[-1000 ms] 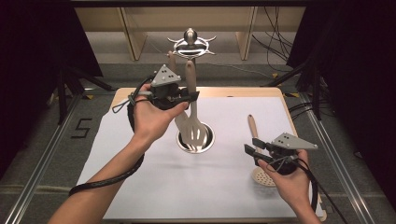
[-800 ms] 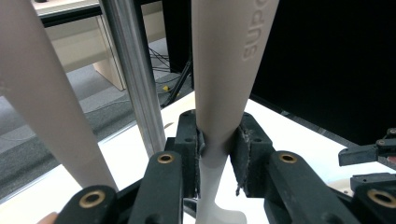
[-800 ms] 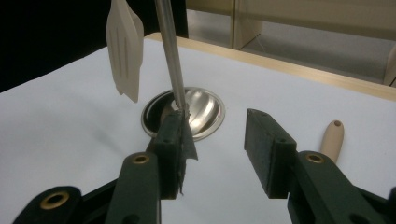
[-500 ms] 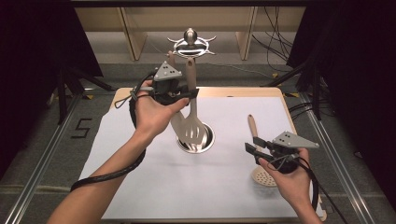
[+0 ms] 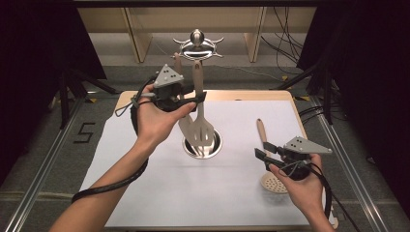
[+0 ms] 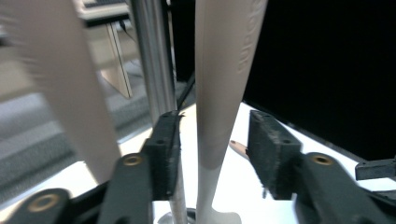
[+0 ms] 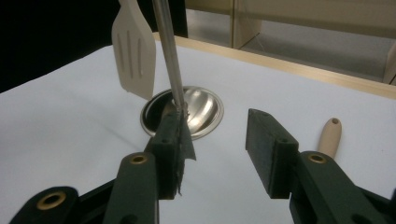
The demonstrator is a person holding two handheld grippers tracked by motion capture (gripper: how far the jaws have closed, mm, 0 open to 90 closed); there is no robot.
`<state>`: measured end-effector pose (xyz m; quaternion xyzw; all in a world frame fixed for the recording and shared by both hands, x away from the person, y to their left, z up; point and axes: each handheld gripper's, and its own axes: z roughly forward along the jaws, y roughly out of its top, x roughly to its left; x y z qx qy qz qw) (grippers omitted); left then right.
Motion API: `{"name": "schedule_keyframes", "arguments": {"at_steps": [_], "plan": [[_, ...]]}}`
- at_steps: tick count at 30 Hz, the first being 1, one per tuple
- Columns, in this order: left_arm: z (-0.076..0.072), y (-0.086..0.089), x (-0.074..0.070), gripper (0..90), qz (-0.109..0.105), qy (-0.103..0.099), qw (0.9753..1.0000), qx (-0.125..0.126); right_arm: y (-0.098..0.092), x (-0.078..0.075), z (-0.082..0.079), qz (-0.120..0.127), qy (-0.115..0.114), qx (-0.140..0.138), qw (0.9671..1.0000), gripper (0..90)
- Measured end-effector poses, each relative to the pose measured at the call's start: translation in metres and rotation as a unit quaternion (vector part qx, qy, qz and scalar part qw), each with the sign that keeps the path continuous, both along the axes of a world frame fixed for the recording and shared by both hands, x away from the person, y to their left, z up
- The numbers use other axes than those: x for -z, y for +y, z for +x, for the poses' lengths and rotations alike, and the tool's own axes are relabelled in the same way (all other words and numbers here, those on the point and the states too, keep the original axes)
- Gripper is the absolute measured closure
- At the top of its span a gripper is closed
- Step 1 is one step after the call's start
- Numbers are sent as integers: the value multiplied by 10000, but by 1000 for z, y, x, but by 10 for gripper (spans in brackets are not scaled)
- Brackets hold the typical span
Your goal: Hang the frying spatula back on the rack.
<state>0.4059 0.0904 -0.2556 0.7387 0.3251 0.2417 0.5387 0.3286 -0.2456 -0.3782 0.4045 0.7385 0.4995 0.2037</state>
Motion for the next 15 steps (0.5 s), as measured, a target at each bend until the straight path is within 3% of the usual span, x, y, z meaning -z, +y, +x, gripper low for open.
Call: {"name": "schedule_keyframes", "arguments": {"at_steps": [3,5,7,10,11,12,13,15], "plan": [[-9,8,2,510,-7,-97,9999,55,-1,-2,0,-5,112,60,9999,580],[-15,13,3,522,-24,-186,9997,125,-1,-1,2,-20,-41,-12,10000,580],[-19,18,2,562,-30,-300,9995,110,0,-1,0,36,17,8,10000,580],[-24,27,-2,697,-126,-422,9990,-22,-1,1,-1,-8,18,29,10000,580],[-24,29,-4,734,-180,-397,9990,-43,-3,2,1,-67,-86,-37,9999,580],[-23,31,-6,764,-263,-361,9990,-54,-4,3,1,-43,-70,-12,10000,580],[-21,34,-8,787,-321,-350,9988,-89,-3,1,-2,-26,123,33,9999,580],[-18,38,-12,838,-328,-428,9984,-178,-3,2,-2,-24,84,37,10000,580]]}}
